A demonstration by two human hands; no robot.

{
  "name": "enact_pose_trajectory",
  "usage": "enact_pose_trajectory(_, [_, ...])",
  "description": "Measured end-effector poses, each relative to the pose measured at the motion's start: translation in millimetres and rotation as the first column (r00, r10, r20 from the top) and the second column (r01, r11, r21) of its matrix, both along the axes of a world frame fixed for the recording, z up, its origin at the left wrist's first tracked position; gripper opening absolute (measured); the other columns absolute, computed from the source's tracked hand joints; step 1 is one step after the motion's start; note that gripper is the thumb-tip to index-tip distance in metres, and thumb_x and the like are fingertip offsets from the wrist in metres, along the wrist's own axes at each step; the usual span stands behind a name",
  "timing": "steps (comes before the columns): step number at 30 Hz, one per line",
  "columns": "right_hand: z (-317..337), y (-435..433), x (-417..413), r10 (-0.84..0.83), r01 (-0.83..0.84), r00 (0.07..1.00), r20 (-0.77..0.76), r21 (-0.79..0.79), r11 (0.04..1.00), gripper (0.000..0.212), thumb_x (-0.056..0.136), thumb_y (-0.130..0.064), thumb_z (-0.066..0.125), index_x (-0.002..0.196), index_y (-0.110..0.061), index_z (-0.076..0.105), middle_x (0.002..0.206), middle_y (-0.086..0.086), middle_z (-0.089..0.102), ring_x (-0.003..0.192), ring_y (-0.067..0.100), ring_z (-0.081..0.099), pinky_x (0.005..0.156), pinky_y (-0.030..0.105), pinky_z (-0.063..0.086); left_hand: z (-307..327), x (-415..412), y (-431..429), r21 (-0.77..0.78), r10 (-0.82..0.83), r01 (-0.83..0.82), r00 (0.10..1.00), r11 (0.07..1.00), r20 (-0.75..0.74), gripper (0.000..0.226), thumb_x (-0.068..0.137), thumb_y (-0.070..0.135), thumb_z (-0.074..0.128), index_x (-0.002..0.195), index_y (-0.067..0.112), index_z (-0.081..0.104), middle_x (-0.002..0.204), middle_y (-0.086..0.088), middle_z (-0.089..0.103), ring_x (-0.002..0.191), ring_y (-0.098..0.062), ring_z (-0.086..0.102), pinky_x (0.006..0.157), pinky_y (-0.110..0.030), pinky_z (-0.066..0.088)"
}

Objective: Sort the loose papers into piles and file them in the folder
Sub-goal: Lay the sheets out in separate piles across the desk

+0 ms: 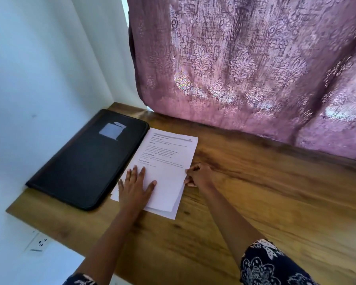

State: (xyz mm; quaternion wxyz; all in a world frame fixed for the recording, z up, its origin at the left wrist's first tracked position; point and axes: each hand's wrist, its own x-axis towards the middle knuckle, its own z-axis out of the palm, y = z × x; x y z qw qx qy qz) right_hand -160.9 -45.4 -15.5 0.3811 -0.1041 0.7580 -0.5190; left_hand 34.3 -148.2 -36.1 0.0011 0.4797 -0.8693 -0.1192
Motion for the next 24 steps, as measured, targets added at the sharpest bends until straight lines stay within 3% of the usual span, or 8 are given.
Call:
enact_pose_trajectory(6, [5.1, 19.8, -3.5, 0.022, -0.022, 0.999, -0.038, 0.012, 1.000, 0.013, 0.087, -0.010, 0.068, 0.086, -0.010, 0.055, 0.069, 0.009, 0.069, 0.054, 0.017, 0.065, 0.050, 0.029, 0.055, 15.5, -14.5, 8.8, -0.040, 0.019, -0.021, 0.998, 0.999, -0.062, 0.069, 0.095, 0.059, 0.035, 0.152, 0.023, 0.023, 0.162, -0.005, 0.012, 0.149, -0.024, 0.006, 0.118, -0.050, 0.000])
enact_pose_trajectory(9, [1.8, 58.2, -8.5, 0.041, -0.038, 0.991, -0.124, 0.032, 0.999, 0.018, 0.087, -0.011, 0.066, 0.081, -0.022, 0.053, 0.077, 0.003, 0.069, 0.059, 0.016, 0.066, 0.061, 0.040, 0.060, 19.8, -43.9, 45.6, -0.059, -0.080, 0.071, 0.984, 0.996, -0.160, 0.062, 0.096, 0.057, 0.035, 0.147, 0.024, 0.036, 0.159, -0.005, 0.023, 0.148, -0.027, 0.016, 0.118, -0.049, 0.001])
enact_pose_trajectory(12, [0.6, 120.5, -29.1, 0.076, -0.029, 0.936, -0.342, 0.141, 0.990, 0.008, 0.088, -0.019, 0.064, 0.092, -0.022, 0.059, 0.091, 0.006, 0.070, 0.081, 0.028, 0.068, 0.072, 0.042, 0.057, 14.8, -86.2, 103.8, -0.060, -0.250, 0.243, 0.946, 0.968, -0.205, 0.064, 0.093, 0.057, 0.031, 0.144, 0.021, 0.042, 0.155, -0.007, 0.031, 0.146, -0.027, 0.022, 0.116, -0.047, -0.002])
enact_pose_trajectory(14, [3.1, 180.2, -56.2, 0.152, 0.020, 0.840, -0.520, 0.310, 0.951, 0.020, 0.089, -0.018, 0.061, 0.108, -0.014, 0.062, 0.103, 0.013, 0.069, 0.096, 0.031, 0.064, 0.077, 0.035, 0.049, 9.8, -120.1, 147.2, 0.012, -0.322, 0.331, 0.924, 0.944, -0.205, 0.064, 0.091, 0.059, 0.031, 0.141, 0.023, 0.047, 0.153, -0.008, 0.035, 0.144, -0.028, 0.025, 0.117, -0.049, 0.002])
enact_pose_trajectory(16, [6.0, 251.7, -89.6, 0.151, 0.130, 0.752, -0.642, 0.369, 0.920, 0.023, 0.086, -0.014, 0.060, 0.109, -0.011, 0.062, 0.107, 0.012, 0.065, 0.101, 0.032, 0.060, 0.081, 0.035, 0.046, 6.3, -155.9, 188.7, 0.059, -0.351, 0.376, 0.903, 0.925, -0.249, 0.072, 0.078, 0.062, 0.029, 0.133, 0.023, 0.057, 0.146, -0.008, 0.046, 0.136, -0.031, 0.039, 0.116, -0.051, 0.013])
enact_pose_trajectory(18, [11.0, 320.0, -123.9, 0.142, 0.283, 0.684, -0.715, 0.440, 0.852, 0.025, 0.085, -0.014, 0.060, 0.109, -0.011, 0.062, 0.110, 0.014, 0.062, 0.104, 0.035, 0.056, 0.083, 0.039, 0.045, 6.1, -183.7, 224.0, 0.077, -0.380, 0.405, 0.897, 0.911, -0.225, 0.070, 0.077, 0.061, 0.033, 0.133, 0.025, 0.056, 0.145, -0.005, 0.047, 0.131, -0.030, 0.044, 0.114, -0.047, 0.020])
enact_pose_trajectory(21, [23.1, 417.7, -173.3, 0.163, 0.516, 0.621, -0.767, 0.556, 0.651, 0.031, 0.084, -0.020, 0.061, 0.113, -0.011, 0.061, 0.117, 0.014, 0.059, 0.112, 0.035, 0.050, 0.084, 0.042, 0.043, 2.5, -222.9, 276.7, 0.106, -0.429, 0.453, 0.882, 0.885, -0.195, 0.053, 0.090, 0.047, 0.053, 0.140, 0.030, 0.046, 0.152, -0.001, 0.036, 0.136, -0.027, 0.035, 0.115, -0.042, 0.022])
enact_pose_trajectory(24, [28.8, 479.4, -200.7, 0.159, 0.591, 0.640, -0.752, 0.614, 0.523, 0.036, 0.086, -0.020, 0.056, 0.120, -0.010, 0.054, 0.126, 0.013, 0.053, 0.118, 0.034, 0.045, 0.089, 0.043, 0.041, -1.8, -256.9, 319.3, 0.116, -0.467, 0.498, 0.857, 0.860, -0.216, 0.054, 0.089, 0.042, 0.060, 0.140, 0.029, 0.047, 0.154, -0.002, 0.032, 0.139, -0.029, 0.030, 0.114, -0.046, 0.021])
